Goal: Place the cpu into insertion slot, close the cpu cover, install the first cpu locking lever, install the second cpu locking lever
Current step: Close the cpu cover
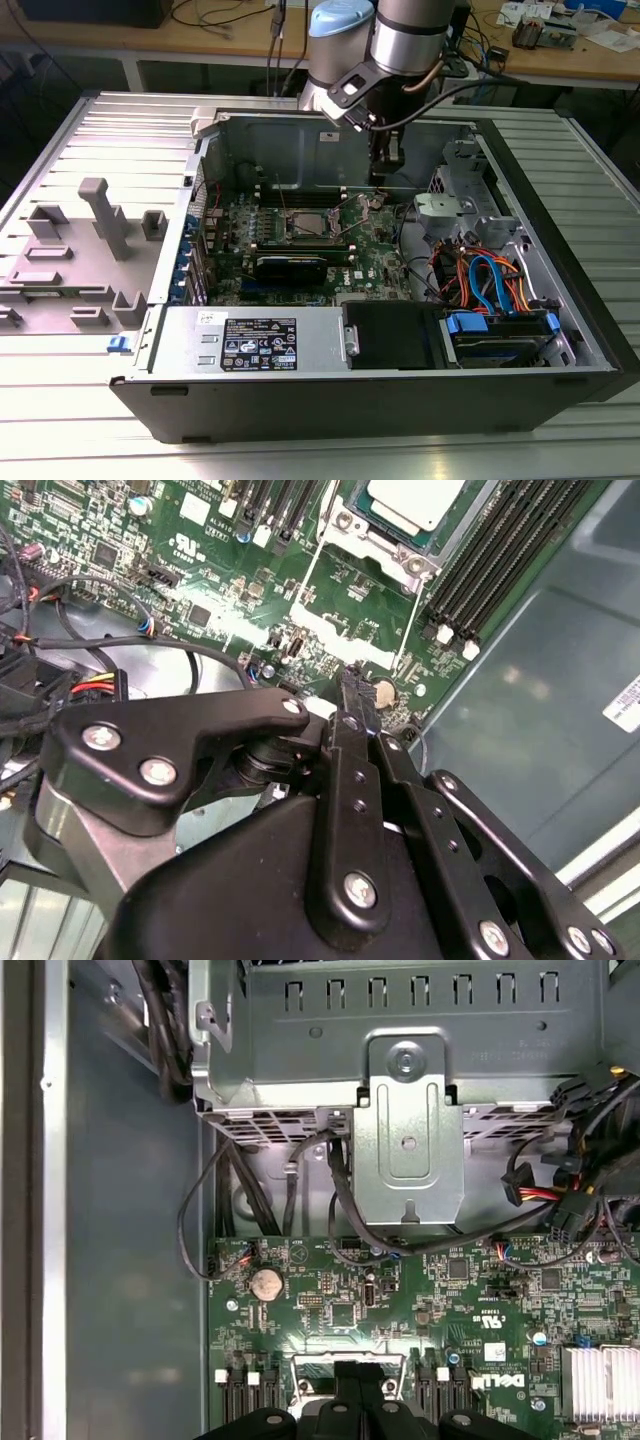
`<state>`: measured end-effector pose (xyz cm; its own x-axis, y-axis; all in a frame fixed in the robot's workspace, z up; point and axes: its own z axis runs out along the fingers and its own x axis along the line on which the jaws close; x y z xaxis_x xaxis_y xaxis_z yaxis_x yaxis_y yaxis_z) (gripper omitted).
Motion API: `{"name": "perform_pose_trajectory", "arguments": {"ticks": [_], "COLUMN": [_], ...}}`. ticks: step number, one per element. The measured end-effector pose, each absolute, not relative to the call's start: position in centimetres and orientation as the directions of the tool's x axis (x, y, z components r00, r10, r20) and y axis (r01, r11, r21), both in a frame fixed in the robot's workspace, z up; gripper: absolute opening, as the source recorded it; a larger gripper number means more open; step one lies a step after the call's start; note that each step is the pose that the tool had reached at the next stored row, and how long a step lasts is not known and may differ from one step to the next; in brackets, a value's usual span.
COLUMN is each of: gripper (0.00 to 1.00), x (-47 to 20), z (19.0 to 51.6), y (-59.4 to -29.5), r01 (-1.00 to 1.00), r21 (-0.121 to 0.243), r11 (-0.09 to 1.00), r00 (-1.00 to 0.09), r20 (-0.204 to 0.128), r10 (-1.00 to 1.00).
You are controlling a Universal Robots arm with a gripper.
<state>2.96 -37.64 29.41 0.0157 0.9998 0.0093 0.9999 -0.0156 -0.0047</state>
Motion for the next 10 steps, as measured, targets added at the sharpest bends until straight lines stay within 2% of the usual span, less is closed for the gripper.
{"name": "perform_pose_trajectory", "arguments": {"ticks": [10], "gripper": [0.11], "x": [2.96], "z": [29.02], "y": [-37.64], "r01": [1.000], "r21": [-0.002], "r11": [-0.015], "r00": [0.015], "r20": [0.009], "r10": [1.000]}}
